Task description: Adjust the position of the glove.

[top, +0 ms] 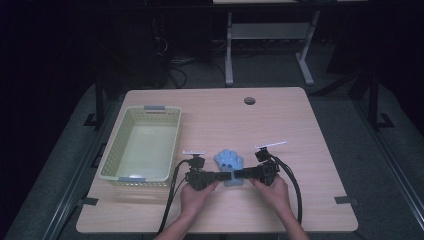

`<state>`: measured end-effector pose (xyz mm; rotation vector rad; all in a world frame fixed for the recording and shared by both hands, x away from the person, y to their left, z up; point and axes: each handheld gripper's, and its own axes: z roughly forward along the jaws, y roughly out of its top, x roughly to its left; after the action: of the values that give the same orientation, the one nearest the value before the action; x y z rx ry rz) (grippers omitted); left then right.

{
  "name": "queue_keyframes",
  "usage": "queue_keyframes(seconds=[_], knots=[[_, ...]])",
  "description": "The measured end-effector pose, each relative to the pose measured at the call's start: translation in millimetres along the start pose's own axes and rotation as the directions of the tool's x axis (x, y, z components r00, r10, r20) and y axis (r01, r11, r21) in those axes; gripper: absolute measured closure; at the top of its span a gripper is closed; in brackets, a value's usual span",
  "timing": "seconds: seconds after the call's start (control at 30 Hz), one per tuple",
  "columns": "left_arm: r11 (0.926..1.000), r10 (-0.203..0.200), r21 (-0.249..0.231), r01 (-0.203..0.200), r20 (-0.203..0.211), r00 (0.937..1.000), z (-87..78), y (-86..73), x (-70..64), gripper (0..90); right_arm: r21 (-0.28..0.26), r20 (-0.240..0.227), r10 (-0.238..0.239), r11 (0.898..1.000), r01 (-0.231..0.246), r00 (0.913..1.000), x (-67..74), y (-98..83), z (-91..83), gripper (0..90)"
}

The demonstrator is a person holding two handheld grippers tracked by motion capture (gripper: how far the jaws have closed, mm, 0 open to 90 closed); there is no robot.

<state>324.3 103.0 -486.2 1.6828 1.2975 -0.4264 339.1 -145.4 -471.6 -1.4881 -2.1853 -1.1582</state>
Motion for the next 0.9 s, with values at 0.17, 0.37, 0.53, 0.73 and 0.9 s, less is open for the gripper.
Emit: queue_keyframes(seconds=[0.17, 0.37, 0.53, 0.73, 0.9], knots=[[1.0000, -0.004, 0.004, 0.003, 0.006, 1.0000, 1.8, 1.0, 1.4, 61.1, -0.003, -0.016, 0.013, 1.000, -0.013, 0.9998, -1.0, -1.4, 1.1, 62.5], [1.0000, -0.006, 0.004, 0.006, 0.011, 0.9999, 4.7, 2.3, 1.9, 62.8, -0.008, -0.033, 0.027, 1.000, -0.027, 0.9991, -2.1, -2.2, 3.2, 64.4], [0.9998, -0.022, -0.001, 0.022, 0.031, 0.9993, 6.2, 3.2, 5.6, 66.3, -0.010, -0.043, 0.032, 0.999, -0.032, 0.9986, -1.8, -2.1, 4.2, 67.0], [0.9996, -0.030, 0.000, 0.030, 0.045, 0.9986, 6.7, 4.0, 7.8, 69.0, -0.016, -0.059, 0.044, 0.999, -0.045, 0.9973, -3.6, -2.0, 4.4, 70.1], [0.9993, -0.038, 0.003, 0.038, 0.070, 0.9968, 6.0, 6.4, 9.1, 70.1, -0.029, -0.073, 0.043, 0.999, -0.045, 0.9964, -3.8, -1.9, 2.9, 71.8]])
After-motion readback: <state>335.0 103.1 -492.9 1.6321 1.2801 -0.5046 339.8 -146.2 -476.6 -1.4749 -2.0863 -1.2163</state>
